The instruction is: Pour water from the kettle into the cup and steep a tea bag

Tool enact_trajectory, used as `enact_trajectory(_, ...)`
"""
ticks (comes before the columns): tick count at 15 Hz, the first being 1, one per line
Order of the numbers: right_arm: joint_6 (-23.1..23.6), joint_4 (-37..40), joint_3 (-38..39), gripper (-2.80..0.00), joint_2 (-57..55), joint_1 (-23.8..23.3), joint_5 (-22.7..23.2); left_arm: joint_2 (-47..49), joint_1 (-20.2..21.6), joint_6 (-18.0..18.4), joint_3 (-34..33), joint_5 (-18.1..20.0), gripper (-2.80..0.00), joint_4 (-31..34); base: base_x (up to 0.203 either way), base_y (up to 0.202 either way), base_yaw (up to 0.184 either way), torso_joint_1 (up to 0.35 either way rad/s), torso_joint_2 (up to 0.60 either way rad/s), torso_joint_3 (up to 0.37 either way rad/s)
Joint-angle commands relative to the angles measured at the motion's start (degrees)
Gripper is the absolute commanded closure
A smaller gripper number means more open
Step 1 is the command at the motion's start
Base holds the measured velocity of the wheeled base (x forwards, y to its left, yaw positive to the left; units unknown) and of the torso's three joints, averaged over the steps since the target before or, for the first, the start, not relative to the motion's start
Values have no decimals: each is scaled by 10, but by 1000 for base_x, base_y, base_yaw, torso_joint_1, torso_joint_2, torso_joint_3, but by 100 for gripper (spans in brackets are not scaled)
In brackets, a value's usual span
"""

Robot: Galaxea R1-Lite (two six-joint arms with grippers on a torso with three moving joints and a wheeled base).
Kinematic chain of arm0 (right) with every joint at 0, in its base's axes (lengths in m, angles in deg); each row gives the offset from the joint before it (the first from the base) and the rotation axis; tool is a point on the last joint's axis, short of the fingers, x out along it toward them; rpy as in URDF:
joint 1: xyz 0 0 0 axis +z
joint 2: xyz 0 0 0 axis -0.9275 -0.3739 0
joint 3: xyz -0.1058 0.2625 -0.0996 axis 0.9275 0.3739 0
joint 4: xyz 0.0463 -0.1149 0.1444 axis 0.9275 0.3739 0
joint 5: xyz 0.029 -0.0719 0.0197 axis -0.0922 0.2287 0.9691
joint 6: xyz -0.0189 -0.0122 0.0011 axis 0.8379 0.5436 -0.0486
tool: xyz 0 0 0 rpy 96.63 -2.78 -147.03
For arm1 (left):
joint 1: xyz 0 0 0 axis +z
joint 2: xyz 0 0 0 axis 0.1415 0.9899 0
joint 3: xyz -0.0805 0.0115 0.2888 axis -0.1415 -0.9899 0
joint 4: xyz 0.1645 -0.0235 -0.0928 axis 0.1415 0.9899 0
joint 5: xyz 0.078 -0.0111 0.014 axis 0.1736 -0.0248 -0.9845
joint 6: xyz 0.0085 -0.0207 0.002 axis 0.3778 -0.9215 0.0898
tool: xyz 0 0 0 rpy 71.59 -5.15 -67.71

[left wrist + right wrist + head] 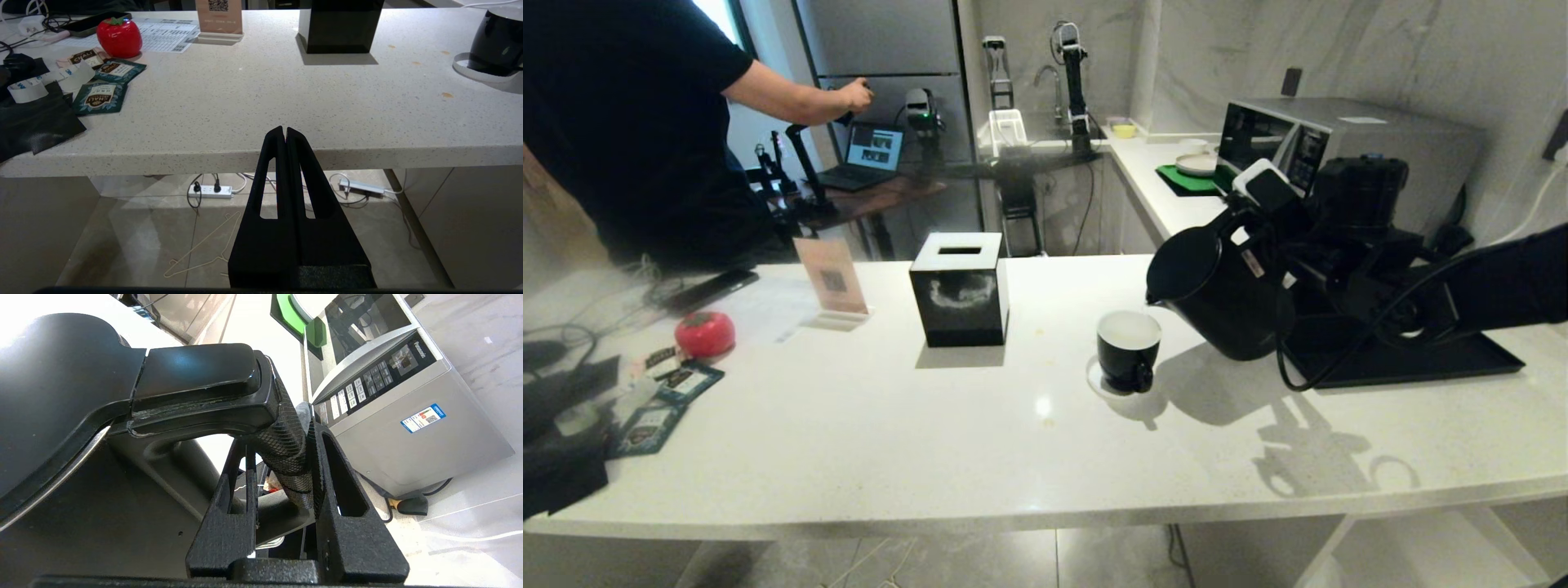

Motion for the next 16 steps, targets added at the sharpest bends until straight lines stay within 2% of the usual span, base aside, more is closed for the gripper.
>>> enact_trajectory(1,2,-3,0,0,-1,0,-1,0,0,0,0,-1,0,0,0,0,0,0,0,0)
enact_trajectory(16,2,-9,4,0,-1,0,0,0,0,0,0,-1,0,0,0,0,0,0,0,0)
